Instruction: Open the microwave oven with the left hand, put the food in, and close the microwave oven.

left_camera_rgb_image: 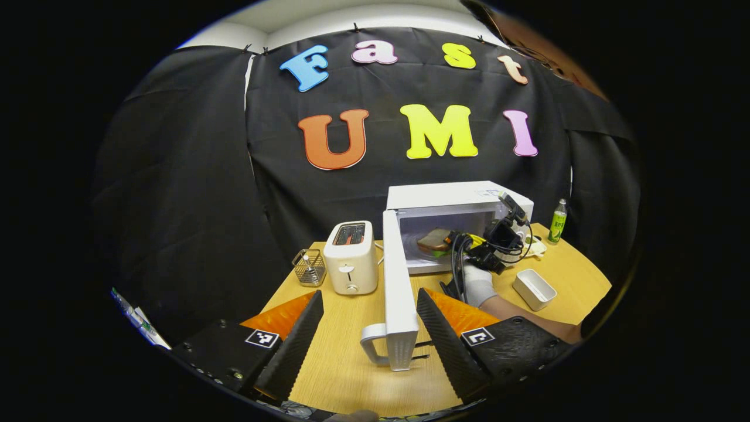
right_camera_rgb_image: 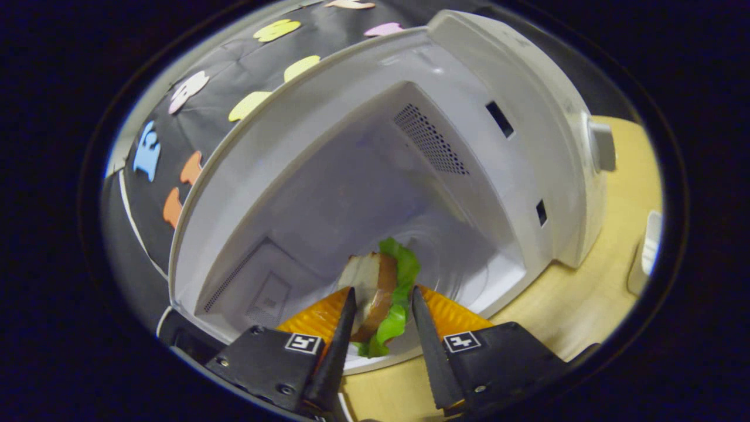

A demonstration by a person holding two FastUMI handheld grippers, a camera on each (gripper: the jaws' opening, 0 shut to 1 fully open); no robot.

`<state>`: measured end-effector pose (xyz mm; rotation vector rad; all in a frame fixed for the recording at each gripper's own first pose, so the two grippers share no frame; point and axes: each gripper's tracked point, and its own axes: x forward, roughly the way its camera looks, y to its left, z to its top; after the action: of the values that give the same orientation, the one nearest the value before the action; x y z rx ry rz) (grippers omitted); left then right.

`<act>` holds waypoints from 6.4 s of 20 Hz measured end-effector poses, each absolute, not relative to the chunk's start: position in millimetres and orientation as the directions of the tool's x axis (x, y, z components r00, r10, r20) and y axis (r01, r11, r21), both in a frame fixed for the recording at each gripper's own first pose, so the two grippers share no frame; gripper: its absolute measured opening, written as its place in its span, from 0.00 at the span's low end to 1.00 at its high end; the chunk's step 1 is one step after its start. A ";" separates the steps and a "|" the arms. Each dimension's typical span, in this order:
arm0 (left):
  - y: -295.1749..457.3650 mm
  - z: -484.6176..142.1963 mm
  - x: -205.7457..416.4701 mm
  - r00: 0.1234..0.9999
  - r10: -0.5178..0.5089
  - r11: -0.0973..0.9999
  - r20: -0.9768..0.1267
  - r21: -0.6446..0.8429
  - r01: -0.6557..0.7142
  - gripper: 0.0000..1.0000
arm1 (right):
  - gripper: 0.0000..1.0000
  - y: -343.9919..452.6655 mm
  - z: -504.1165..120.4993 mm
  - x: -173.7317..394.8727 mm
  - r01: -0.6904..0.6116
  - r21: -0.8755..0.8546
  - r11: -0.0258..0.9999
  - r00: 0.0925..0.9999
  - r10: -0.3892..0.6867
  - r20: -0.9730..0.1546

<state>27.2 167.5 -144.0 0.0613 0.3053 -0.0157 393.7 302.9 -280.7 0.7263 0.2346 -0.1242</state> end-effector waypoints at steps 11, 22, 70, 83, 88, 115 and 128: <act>173.1 -133.5 27.1 0.970 0.004 0.999 -0.244 0.037 0.005 0.97 | 0.92 292.4 -219.3 335.5 0.071 0.457 0.887 0.974 0.037 -0.224; 184.1 -123.6 23.3 0.983 0.013 1.000 -0.182 0.016 -0.011 0.97 | 0.91 209.3 -104.0 209.0 -0.083 0.250 0.965 0.978 0.127 -0.165; 73.2 -228.9 48.6 0.940 -0.259 0.963 -0.222 0.019 0.270 0.10 | 1.00 62.9 -47.7 18.6 0.058 0.096 0.994 0.967 -0.032 -0.251; -48.4 -213.1 109.1 0.890 -0.408 0.907 -0.201 0.023 0.421 0.00 | 0.92 10.3 -56.9 30.9 0.104 0.111 0.988 0.957 -0.069 -0.283; -76.4 -206.7 148.9 0.895 -0.406 0.908 -0.185 0.025 0.418 0.00 | 0.92 -10.1 -63.7 39.6 0.125 0.113 0.986 0.949 -0.086 -0.304; -146.1 -214.7 281.8 0.922 -0.336 0.938 -0.191 0.022 0.346 0.00 | 1.00 -57.1 -80.1 61.9 0.179 0.110 0.978 0.921 -0.127 -0.369; -99.6 -187.0 230.5 0.939 -0.264 0.964 -0.218 -0.050 0.260 0.00 | 1.00 -25.5 -58.2 71.4 0.101 0.106 0.989 0.954 -0.066 -0.293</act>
<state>230.5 -99.6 -187.0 -0.0202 0.2254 -0.2677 71.4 -25.5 -58.2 0.1204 0.2932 -0.0851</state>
